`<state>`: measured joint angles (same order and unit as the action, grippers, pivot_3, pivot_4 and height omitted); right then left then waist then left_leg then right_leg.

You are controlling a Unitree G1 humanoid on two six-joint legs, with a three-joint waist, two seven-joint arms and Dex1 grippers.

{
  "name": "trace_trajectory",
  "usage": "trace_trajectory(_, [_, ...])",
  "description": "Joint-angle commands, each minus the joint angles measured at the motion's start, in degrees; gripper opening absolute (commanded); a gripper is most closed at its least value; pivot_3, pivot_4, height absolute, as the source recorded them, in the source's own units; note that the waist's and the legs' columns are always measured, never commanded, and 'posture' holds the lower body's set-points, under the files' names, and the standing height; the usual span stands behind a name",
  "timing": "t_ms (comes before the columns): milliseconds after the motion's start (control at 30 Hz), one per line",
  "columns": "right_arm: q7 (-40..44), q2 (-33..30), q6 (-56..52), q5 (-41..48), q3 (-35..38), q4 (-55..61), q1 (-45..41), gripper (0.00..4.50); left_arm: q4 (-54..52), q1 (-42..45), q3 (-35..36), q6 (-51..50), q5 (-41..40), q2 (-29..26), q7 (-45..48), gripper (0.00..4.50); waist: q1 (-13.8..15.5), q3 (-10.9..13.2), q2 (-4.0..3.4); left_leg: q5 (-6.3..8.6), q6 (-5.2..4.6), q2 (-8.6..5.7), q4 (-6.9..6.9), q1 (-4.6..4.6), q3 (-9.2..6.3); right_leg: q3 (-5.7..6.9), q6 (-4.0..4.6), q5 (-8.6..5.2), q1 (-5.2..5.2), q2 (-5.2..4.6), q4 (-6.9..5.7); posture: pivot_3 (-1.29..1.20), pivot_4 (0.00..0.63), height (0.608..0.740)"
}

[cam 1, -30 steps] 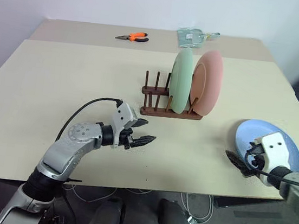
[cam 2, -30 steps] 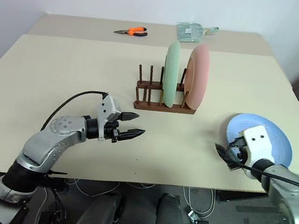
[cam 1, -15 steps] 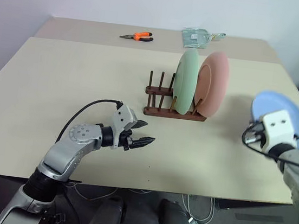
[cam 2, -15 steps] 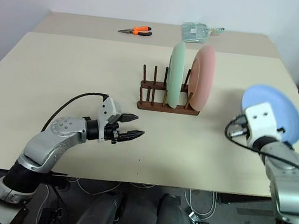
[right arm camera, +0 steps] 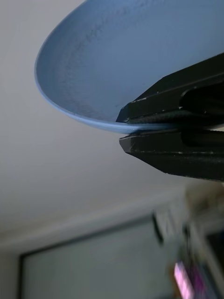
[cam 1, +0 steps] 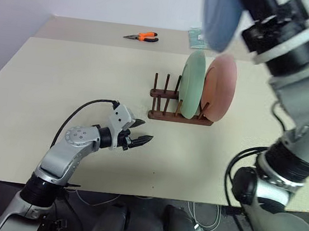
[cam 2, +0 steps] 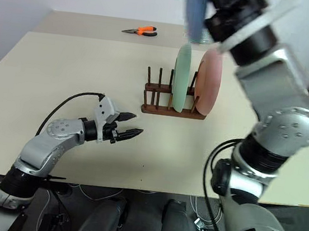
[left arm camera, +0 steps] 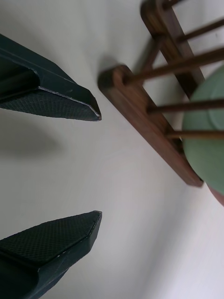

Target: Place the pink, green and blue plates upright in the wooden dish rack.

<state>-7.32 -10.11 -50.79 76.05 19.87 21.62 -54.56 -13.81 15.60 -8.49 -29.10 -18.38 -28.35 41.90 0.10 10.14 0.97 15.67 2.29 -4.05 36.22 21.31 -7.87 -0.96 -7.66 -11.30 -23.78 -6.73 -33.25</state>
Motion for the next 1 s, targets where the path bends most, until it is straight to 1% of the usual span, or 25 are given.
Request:
trace_trajectory(33, [-10.43, 7.09, 2.23, 4.14, -3.93, -3.62, 0.60, 0.04, 0.86, -0.71, 4.65, 2.15, 0.51, -1.34, -1.45, 3.14, -0.69, -0.01, -0.02, 0.00, 0.01, 0.00, -0.01, -0.02, -0.01, -0.01, -0.01, 0.01, -0.04, 0.03, -0.06, 0.00, 0.150, 0.740])
trace_trajectory(233, [-13.61, 11.58, 4.02, -0.25, -9.12, -7.03, 3.54, 0.04, 2.09, -3.73, 7.62, 4.34, 1.69, -4.32, -1.26, 3.14, -1.11, -0.02, -0.03, -0.06, 0.10, -0.02, -0.12, 0.09, 0.12, -0.12, -0.09, 0.08, -0.34, 0.04, -0.16, 0.00, 0.150, 0.740])
trace_trajectory(367, [-15.22, 11.90, 4.83, -1.04, -9.41, -7.61, 5.54, 0.04, 1.98, -5.49, 9.66, 5.05, 1.16, -5.34, -0.79, 3.14, -1.07, -0.02, -0.04, -0.06, 0.10, -0.01, -0.09, 0.09, 0.12, -0.12, -0.09, 0.08, -0.35, 0.04, -0.21, 0.00, 0.150, 0.740])
trace_trajectory(667, [-14.49, 11.68, 6.14, -5.95, -10.62, -10.22, 6.80, 0.04, 0.58, -6.53, 10.06, 4.73, 0.97, -5.08, -0.86, 3.14, -1.26, -0.02, -0.06, -0.06, 0.10, 0.00, -0.11, 0.06, 0.13, -0.12, -0.08, 0.09, -0.35, 0.07, -0.22, 0.00, 0.150, 0.740])
trace_trajectory(767, [-11.94, 10.22, 6.46, -8.51, -10.94, -10.62, 6.14, 0.95, -1.15, -6.39, 9.81, 3.30, 0.62, -4.91, -1.39, 3.14, -1.23, -0.02, -0.06, -0.06, 0.10, 0.00, -0.11, 0.07, 0.14, -0.12, -0.08, 0.09, -0.37, 0.08, -0.23, 0.00, 0.150, 0.740])
trace_trajectory(833, [-8.47, 7.81, 6.94, -12.10, -12.15, -9.61, 5.22, 1.81, -2.04, -6.05, 9.77, 2.36, 0.25, -4.77, -1.57, 3.14, -1.14, -0.02, -0.06, -0.06, 0.10, 0.00, -0.09, 0.08, 0.14, -0.12, -0.08, 0.09, -0.36, 0.07, -0.22, 0.00, 0.150, 0.740])
trace_trajectory(867, [-5.33, 5.46, 7.85, -15.39, -13.79, -7.98, 4.60, 2.35, -2.42, -5.85, 9.89, 1.99, -0.04, -4.69, -1.58, 3.14, -1.09, -0.02, -0.06, -0.06, 0.10, 0.00, -0.08, 0.08, 0.14, -0.12, -0.08, 0.09, -0.34, 0.07, -0.21, 0.00, 0.150, 0.740])
trace_trajectory(933, [1.72, 0.04, 9.93, -21.18, -16.63, -4.10, 3.68, 2.35, -3.13, -5.51, 10.22, 1.62, -0.79, -4.48, -1.41, 3.14, -1.10, -0.01, -0.07, -0.06, 0.10, -0.01, -0.08, 0.08, 0.16, -0.12, -0.09, 0.08, -0.33, 0.07, -0.20, 0.00, 0.150, 0.740])
trace_trajectory(1000, [7.71, -4.88, 12.03, -24.76, -17.39, -0.82, 3.64, 2.35, -3.57, -5.29, 10.47, 1.36, -1.43, -4.47, -1.35, 3.14, -1.17, -0.02, -0.06, -0.06, 0.10, -0.01, -0.10, 0.09, 0.17, -0.11, -0.10, 0.08, -0.35, 0.07, -0.20, 0.00, 0.150, 0.740])
